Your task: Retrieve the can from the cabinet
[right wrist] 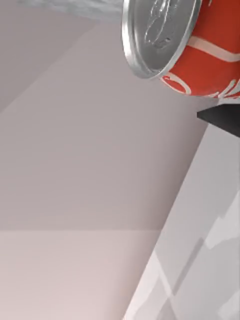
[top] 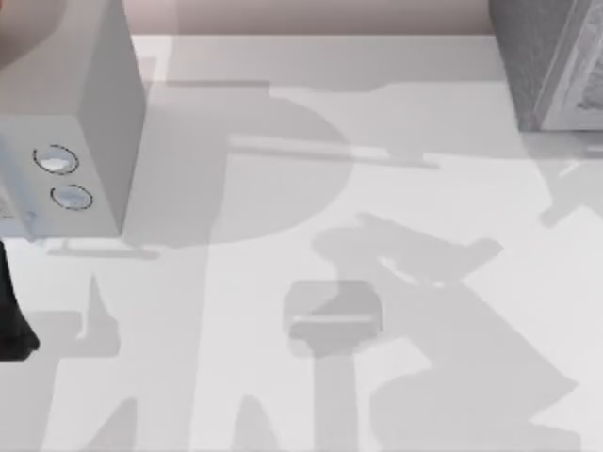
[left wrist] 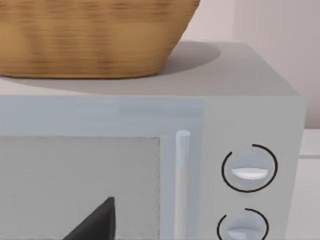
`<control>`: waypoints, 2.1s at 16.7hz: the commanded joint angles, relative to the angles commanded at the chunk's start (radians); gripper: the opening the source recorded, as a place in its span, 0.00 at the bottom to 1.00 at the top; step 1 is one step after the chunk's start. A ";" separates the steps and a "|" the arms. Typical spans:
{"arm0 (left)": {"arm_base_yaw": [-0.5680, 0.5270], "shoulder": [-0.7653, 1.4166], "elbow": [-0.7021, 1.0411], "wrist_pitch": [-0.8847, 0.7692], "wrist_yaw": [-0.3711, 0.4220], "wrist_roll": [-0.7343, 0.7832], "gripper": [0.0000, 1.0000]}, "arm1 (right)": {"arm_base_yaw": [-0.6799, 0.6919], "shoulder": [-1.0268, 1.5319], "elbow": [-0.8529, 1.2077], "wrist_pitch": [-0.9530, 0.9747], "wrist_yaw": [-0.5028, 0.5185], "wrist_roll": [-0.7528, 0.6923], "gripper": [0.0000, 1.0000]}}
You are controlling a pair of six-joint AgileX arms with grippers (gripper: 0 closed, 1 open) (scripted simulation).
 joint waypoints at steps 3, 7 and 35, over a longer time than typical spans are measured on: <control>0.000 0.000 0.000 0.000 0.000 0.000 1.00 | -0.076 0.320 0.103 0.187 -0.146 0.006 0.00; 0.000 0.000 0.000 0.000 0.000 0.000 1.00 | -0.168 0.634 0.201 0.377 -0.295 0.013 0.00; 0.000 0.000 0.000 0.000 0.000 0.000 1.00 | -0.171 0.838 0.300 0.465 -0.320 0.014 0.75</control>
